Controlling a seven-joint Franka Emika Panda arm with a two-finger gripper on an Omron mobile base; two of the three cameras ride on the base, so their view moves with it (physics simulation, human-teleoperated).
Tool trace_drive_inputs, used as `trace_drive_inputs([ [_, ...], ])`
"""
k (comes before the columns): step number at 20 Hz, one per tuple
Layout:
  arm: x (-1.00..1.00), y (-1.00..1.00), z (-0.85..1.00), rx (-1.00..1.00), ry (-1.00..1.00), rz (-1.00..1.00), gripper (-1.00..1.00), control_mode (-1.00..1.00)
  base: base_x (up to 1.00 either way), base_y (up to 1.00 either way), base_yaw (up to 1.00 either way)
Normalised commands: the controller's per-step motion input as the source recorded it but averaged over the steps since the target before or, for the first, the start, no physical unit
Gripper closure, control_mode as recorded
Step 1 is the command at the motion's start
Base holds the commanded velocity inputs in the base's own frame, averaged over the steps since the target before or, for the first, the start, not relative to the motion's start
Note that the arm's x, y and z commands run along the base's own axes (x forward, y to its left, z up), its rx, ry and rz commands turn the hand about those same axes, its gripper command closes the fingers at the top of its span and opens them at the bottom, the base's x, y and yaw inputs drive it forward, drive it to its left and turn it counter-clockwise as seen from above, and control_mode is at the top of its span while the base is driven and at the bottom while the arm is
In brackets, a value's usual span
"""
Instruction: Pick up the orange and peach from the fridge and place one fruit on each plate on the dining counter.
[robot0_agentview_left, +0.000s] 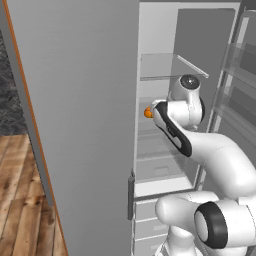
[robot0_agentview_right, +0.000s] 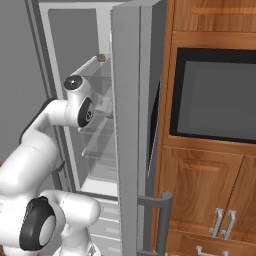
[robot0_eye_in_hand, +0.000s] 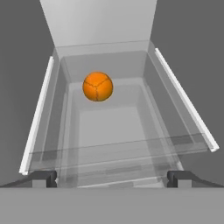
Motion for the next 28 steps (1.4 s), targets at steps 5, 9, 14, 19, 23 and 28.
trace_drive_inputs([
  [5,0.17,0.0,-0.2,0.0,0.0,0.01,-1.0,-1.0,0.0,0.0,0.0],
  [9,0.31,0.01,-0.06,0.0,0.0,0.01,-1.0,-1.0,0.0,0.0,0.0],
  [14,0.29,0.0,-0.07,0.0,0.0,0.01,-1.0,-1.0,0.0,0.0,0.0],
  [19,0.25,0.0,-0.04,0.0,0.0,0.0,-1.0,-1.0,0.0,0.0,0.0],
  [23,0.23,0.01,-0.12,0.0,0.0,0.0,-1.0,-1.0,0.0,0.0,0.0],
  [28,0.24,0.04,-0.2,0.0,0.0,0.0,-1.0,-1.0,0.0,0.0,0.0],
])
